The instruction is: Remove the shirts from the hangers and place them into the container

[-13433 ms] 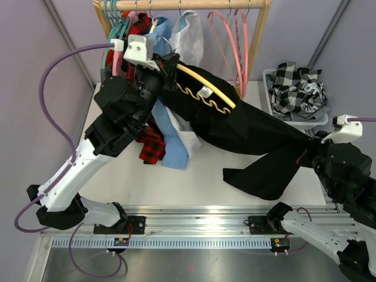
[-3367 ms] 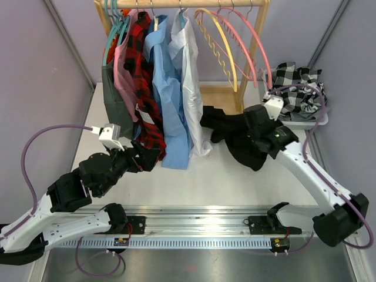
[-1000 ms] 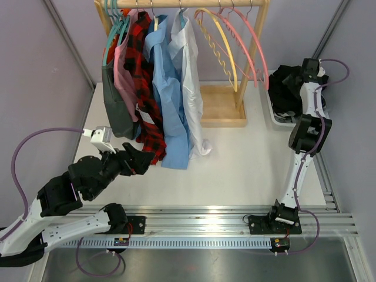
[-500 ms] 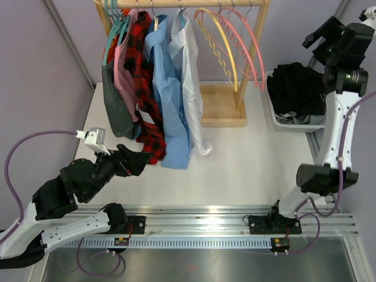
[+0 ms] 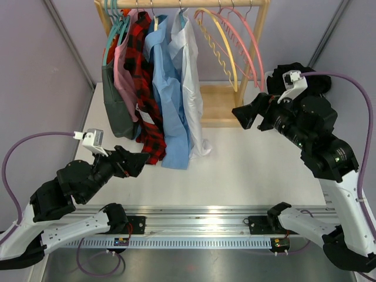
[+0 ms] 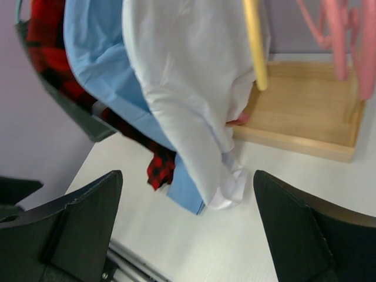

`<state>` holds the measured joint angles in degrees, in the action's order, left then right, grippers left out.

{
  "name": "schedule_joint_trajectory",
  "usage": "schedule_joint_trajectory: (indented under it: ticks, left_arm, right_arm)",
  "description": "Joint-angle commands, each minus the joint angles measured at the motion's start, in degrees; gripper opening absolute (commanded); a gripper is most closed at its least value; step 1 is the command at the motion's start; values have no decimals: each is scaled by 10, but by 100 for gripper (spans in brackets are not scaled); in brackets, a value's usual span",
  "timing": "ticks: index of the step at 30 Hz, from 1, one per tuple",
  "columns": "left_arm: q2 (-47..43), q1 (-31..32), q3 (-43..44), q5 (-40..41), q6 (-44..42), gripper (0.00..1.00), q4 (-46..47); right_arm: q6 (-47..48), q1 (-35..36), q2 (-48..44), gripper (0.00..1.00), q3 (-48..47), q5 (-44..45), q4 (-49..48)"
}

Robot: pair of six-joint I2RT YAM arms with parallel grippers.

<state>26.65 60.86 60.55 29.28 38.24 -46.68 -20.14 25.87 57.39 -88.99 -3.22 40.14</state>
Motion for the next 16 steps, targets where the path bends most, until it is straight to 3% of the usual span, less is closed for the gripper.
schedule_joint_trajectory:
  ticks: [1, 9, 16]
  left_arm:
    - [5, 2, 5, -4, -13, 99, 23]
    - [9, 2, 2, -15, -17, 99, 33]
    - [13, 2, 3, -20, -19, 99, 40]
  right_arm:
    - [-5, 51, -25, 99, 23, -25, 1]
    - [-16, 153, -37, 100, 69, -25, -16]
    - [-19, 180, -19, 100, 73, -23, -23]
